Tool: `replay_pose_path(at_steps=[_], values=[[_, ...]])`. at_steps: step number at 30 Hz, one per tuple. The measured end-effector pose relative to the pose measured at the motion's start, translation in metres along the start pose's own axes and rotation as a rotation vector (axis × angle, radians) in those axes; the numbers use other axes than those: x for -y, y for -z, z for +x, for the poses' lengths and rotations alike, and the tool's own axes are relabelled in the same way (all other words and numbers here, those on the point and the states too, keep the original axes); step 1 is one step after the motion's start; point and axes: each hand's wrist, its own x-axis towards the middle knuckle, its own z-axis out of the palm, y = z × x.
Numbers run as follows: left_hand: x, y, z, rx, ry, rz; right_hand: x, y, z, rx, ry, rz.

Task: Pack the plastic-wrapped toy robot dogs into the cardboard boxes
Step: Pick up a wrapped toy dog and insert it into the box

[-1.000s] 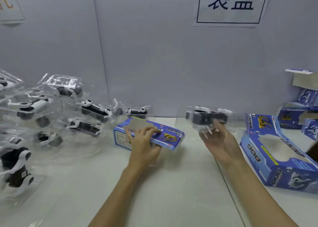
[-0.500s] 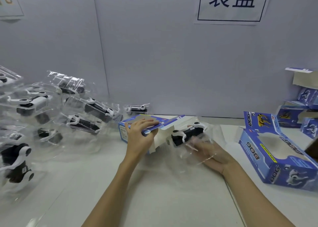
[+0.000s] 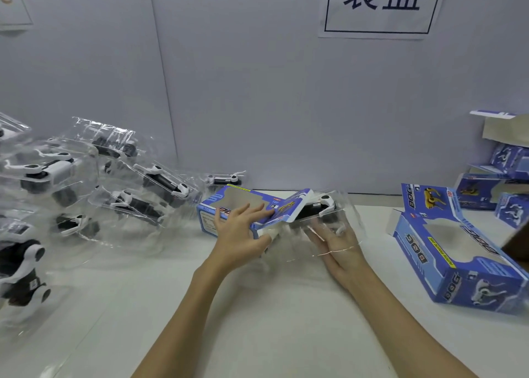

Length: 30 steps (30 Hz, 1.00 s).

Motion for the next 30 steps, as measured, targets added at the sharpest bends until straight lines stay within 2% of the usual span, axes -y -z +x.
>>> replay_pose_path(at_steps=[5,10,15,21,23,26,27,30], values=[[-0.007,-0.003,-0.004,-0.023,-0.012,-0.025,-0.005,-0.020,-0.004,-0.046,0.155,-0.041],[0.009,-0.013,-0.010,0.070,-0.267,0.284,-0.001,-0.014,-0.003,-0.090,0.103,0.040],[0.010,-0.019,-0.003,-0.112,-0.386,0.311,0.003,-0.014,-0.003,-0.058,0.060,0.080],[-0.007,-0.025,-0.007,-0.318,-0.397,0.090,0.008,-0.023,-0.011,0.034,0.081,0.055],[-0.011,-0.025,-0.007,-0.381,-0.403,0.071,0.008,-0.029,-0.013,0.011,0.147,-0.083],[-0.012,-0.023,-0.011,-0.346,-0.427,0.084,0.004,-0.030,-0.014,-0.027,0.331,-0.521],[-0.013,-0.023,-0.012,-0.329,-0.434,0.090,0.001,-0.028,-0.013,-0.009,0.305,-0.603],[-0.016,-0.024,-0.013,-0.349,-0.431,0.102,0.004,-0.023,-0.012,0.059,0.078,-0.774]])
